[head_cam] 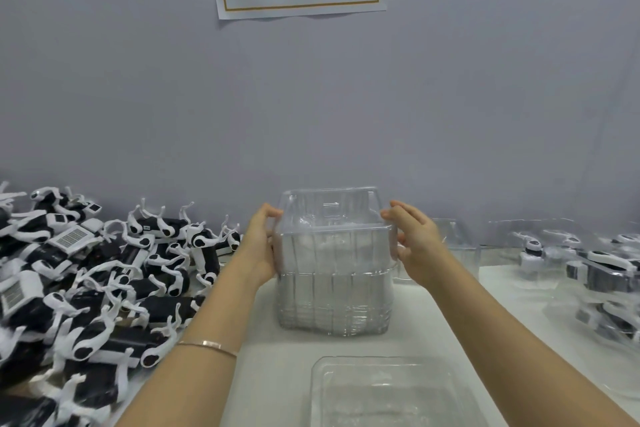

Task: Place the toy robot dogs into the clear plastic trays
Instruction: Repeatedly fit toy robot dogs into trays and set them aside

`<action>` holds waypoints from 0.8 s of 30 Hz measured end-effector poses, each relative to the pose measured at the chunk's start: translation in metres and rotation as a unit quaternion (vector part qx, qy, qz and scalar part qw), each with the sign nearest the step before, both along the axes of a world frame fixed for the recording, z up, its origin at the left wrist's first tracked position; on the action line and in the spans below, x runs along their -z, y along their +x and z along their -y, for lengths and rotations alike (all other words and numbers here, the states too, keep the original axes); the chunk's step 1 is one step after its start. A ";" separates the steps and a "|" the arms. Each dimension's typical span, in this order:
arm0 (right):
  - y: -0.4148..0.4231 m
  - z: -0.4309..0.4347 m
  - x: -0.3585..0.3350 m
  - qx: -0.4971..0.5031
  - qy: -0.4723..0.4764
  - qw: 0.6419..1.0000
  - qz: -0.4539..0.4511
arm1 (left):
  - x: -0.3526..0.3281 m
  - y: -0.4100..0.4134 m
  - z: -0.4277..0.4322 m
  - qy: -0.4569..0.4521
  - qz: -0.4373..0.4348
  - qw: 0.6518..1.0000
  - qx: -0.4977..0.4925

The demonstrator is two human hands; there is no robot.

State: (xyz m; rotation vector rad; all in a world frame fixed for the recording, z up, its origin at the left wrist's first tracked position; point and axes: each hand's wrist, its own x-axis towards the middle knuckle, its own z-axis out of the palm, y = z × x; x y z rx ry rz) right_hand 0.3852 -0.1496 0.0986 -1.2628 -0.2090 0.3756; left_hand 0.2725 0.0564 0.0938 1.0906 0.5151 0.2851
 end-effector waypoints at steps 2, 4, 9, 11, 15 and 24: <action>0.005 0.001 0.000 -0.041 -0.040 0.998 -0.035 | -0.011 0.003 -0.007 -0.003 -0.047 0.999 0.013; 0.012 0.006 -0.004 -0.100 -0.112 0.986 -0.072 | -0.022 0.008 -0.010 0.037 -0.126 0.991 0.018; 0.029 0.007 -0.025 -0.134 -0.229 0.962 -0.068 | -0.028 0.025 -0.021 0.080 -0.227 0.971 0.011; 0.032 0.003 -0.034 -0.137 -0.257 0.955 -0.060 | -0.032 0.027 -0.025 0.063 -0.222 0.972 0.031; 0.035 0.002 -0.039 -0.161 -0.264 0.945 -0.106 | -0.028 0.030 -0.024 0.027 -0.166 0.984 0.054; 0.040 -0.002 -0.023 -0.147 -0.096 0.970 -0.170 | -0.012 0.034 -0.022 0.040 -0.096 0.994 0.046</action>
